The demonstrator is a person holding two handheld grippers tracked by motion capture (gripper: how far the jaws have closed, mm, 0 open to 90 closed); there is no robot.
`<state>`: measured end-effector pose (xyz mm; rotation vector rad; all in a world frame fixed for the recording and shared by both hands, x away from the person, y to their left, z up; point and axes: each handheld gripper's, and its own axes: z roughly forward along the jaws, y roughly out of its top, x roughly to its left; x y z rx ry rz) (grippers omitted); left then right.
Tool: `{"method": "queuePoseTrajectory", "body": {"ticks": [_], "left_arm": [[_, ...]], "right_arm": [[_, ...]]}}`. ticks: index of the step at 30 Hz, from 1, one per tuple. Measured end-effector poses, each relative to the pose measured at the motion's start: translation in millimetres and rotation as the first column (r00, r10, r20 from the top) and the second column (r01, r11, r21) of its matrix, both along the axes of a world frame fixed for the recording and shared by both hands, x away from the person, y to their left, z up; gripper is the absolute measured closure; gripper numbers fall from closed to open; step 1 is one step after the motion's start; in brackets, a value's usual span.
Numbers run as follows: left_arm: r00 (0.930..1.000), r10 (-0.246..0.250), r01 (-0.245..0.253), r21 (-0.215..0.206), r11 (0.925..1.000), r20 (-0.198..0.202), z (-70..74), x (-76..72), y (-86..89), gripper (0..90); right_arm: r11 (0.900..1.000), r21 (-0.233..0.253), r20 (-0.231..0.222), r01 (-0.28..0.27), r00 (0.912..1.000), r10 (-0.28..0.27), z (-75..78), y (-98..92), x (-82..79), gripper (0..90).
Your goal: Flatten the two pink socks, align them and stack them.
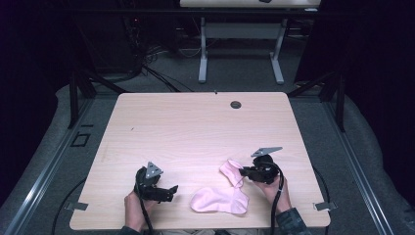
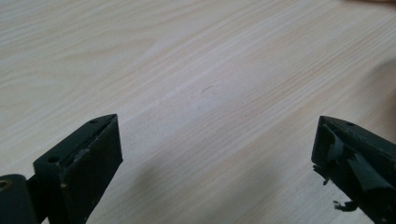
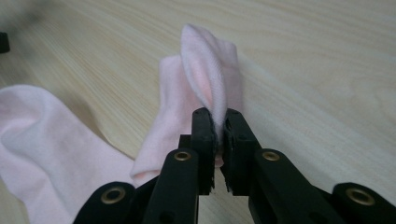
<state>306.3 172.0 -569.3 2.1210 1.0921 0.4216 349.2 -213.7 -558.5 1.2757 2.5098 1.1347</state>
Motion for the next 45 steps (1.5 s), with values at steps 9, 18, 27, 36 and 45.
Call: {"method": "queuePoseTrajectory", "body": {"ticks": [9,18,27,36,45], "left_arm": [[0.9992,-0.038,0.038,-0.005,0.9993,0.015,15.8,7.7,-15.5,7.5],[0.9997,-0.025,0.024,-0.013,0.9996,-0.004,13.3,12.5,-10.9,9.3],[0.9983,0.000,-0.001,-0.009,1.0000,-0.058,7.1,14.2,-0.3,11.5],[0.9953,-0.041,0.041,-0.005,0.9991,-0.088,14.6,20.7,-20.8,15.6],[0.9645,-0.182,0.172,-0.069,0.9826,-0.191,17.6,46.6,-68.4,26.3]], "right_arm": [[0.999,0.048,0.099,-0.019,0.9950,0.014,44.3,12.7,-10.2,84.5],[0.981,0.037,0.040,-0.193,0.9807,0.191,36.9,81.2,-7.2,75.3],[0.952,0.103,-0.065,-0.289,0.9529,0.296,17.9,85.0,-1.1,36.7],[0.992,-0.018,0.061,-0.128,0.9899,0.128,33.5,43.9,3.1,40.2],[0.987,-0.127,0.029,-0.097,0.9945,0.101,6.3,43.0,35.8,53.1]]}}
